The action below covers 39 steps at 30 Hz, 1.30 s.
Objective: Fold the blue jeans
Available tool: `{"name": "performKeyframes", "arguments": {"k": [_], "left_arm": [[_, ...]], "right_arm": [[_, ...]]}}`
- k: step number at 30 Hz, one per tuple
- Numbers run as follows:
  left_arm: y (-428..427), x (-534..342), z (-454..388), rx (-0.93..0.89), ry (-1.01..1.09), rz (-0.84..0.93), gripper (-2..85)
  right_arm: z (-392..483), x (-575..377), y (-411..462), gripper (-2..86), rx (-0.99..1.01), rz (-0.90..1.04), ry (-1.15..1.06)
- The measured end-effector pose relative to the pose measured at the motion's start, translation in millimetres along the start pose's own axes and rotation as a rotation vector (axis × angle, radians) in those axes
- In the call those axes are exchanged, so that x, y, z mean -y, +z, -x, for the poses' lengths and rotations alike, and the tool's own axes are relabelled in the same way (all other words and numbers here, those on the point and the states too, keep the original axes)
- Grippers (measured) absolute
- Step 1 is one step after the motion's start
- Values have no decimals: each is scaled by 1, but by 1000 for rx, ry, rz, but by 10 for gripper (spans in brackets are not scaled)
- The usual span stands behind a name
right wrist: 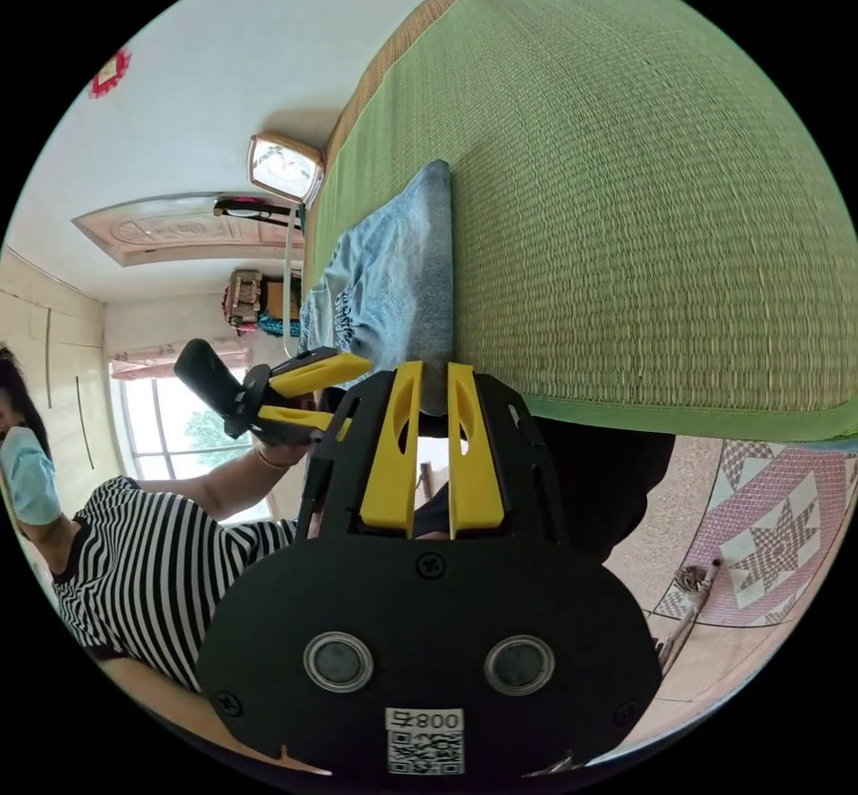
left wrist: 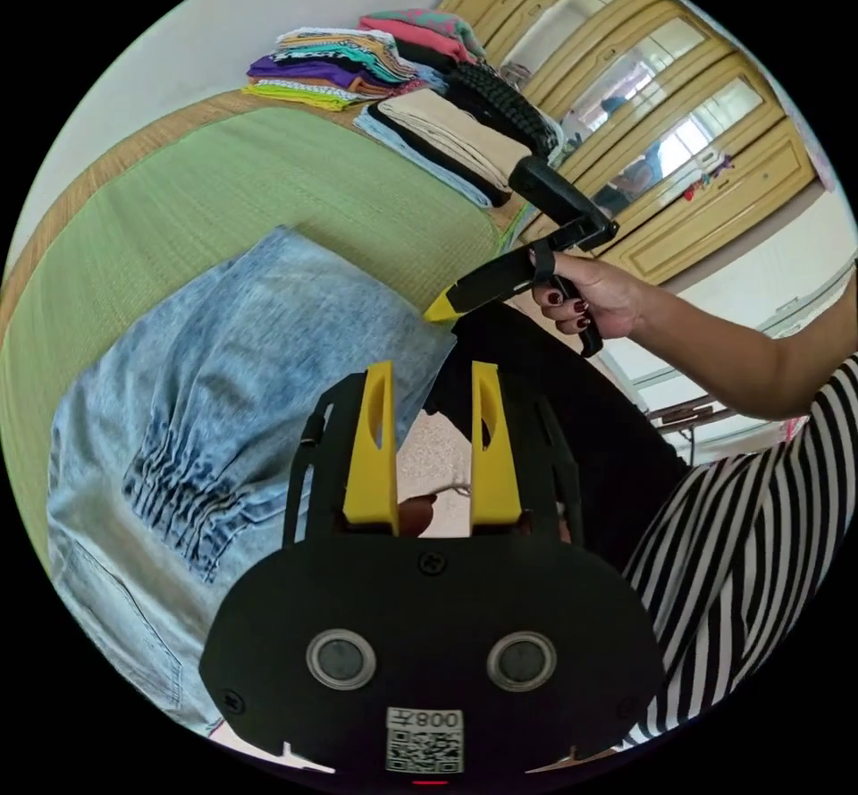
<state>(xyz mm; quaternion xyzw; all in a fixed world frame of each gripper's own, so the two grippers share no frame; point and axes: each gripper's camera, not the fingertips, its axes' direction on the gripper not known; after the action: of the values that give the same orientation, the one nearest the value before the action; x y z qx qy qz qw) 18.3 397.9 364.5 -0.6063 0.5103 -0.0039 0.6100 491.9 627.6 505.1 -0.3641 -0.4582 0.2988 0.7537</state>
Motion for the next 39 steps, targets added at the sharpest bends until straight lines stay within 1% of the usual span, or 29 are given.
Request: {"name": "performKeyframes", "arguments": {"k": [3, 4, 6, 9, 11, 15, 20, 25, 28, 32, 39], "left_arm": [[30, 5, -23, 142, 33, 98, 120], [38, 5, -31, 234, 32, 121, 105], [45, 4, -42, 281, 55, 138, 84], [47, -2, -49, 255, 33, 118, 53], [46, -8, -50, 204, -11, 90, 36], [41, -19, -60, 179, -25, 46, 26], [35, -34, -78, 190, -12, 25, 21], [30, -47, -91, 192, -1, 21, 20], [28, -56, -96, 186, 10, 32, 20], [19, -67, -105, 180, 29, 38, 19], [-10, -82, -122, 134, 71, -23, 19]], "right_arm": [[-2, 3, -5, 59, 26, 4, -2], [-2, 5, -5, 61, 29, 11, -4], [-2, 7, -6, 64, 55, 15, -9], [-1, 10, -13, 66, 67, 17, -24], [-1, 14, -21, 66, 84, 2, -30], [-4, 26, -38, 71, 71, -62, -14], [-1, 69, -49, 96, 67, -112, 3], [3, 112, -35, 102, 13, -43, 12], [1, 127, -24, 88, 66, -12, 23], [-1, 131, -19, 35, 63, -1, 23], [0, 119, -43, 17, 72, -63, 22]]}}
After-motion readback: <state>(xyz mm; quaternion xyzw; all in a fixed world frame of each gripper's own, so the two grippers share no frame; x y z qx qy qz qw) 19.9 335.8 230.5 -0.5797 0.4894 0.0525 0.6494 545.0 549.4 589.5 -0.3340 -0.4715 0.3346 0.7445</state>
